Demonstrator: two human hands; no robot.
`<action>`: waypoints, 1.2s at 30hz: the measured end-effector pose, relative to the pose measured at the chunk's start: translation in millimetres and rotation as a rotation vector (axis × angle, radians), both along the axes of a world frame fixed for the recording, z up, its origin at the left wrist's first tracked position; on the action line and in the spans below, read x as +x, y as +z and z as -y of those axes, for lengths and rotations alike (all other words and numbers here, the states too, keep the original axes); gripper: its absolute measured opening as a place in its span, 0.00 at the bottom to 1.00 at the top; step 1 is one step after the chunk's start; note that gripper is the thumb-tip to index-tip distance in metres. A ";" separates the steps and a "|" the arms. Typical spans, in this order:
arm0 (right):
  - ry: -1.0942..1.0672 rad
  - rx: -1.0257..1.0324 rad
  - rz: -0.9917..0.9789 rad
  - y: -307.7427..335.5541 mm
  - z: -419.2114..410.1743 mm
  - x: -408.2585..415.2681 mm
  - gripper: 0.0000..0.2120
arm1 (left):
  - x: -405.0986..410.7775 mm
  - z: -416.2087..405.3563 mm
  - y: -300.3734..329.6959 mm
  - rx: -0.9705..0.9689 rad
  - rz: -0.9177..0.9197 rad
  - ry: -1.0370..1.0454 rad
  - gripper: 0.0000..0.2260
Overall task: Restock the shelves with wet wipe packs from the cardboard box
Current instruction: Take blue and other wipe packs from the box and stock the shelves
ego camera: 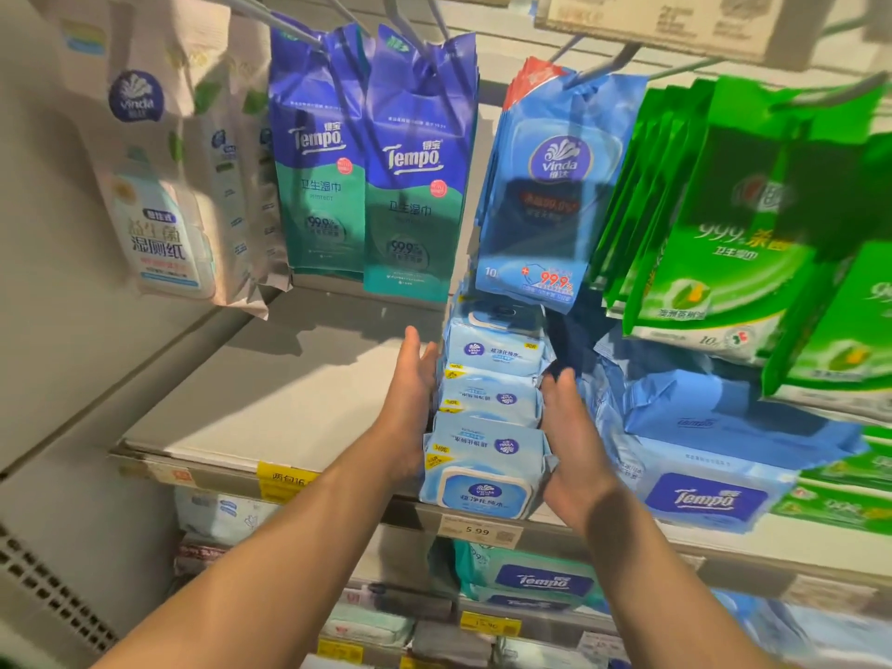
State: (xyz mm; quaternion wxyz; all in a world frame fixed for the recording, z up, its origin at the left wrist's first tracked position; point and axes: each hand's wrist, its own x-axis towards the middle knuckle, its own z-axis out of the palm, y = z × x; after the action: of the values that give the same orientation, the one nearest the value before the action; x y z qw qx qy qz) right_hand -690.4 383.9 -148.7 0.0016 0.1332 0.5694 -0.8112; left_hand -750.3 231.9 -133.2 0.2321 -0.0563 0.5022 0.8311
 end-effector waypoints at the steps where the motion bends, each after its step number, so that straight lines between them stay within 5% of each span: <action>1: -0.016 -0.005 -0.004 -2.5 -0.5 7.5 0.27 | 3.4 3.5 -0.1 -0.017 -0.022 -0.005 0.31; 5: -0.083 0.205 -0.004 -4.6 4.9 20.0 0.26 | 28.9 19.5 5.6 -0.059 -0.068 0.003 0.33; 11: -0.234 0.672 -0.041 -1.0 18.6 40.7 0.24 | 85.1 40.0 12.6 -0.216 -0.349 -0.013 0.21; 14: -0.232 0.841 0.010 2.9 32.0 60.9 0.33 | 102.3 53.3 -3.8 -0.331 -0.489 0.055 0.13; 20: -0.209 1.178 -0.021 5.3 53.9 117.7 0.28 | 147.2 68.8 -26.3 -0.650 -0.734 0.057 0.36; 23: -0.184 1.194 -0.056 -2.0 54.2 142.3 0.27 | 176.4 76.7 -31.3 -0.834 -0.828 0.071 0.37; 30: -0.013 1.276 -0.140 -11.3 55.7 222.2 0.25 | 260.0 91.0 -45.3 -1.068 -0.741 0.040 0.41; 36: 0.135 1.108 -0.052 -33.9 61.3 311.9 0.33 | 356.6 110.3 -71.7 -1.262 -0.609 -0.030 0.41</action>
State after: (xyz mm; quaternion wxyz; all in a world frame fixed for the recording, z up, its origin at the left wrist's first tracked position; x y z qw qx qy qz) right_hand -378.5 322.6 -182.7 -0.0308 0.0574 0.9177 -0.3920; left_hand -393.8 121.5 -204.9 0.0156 0.0620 0.9322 0.3564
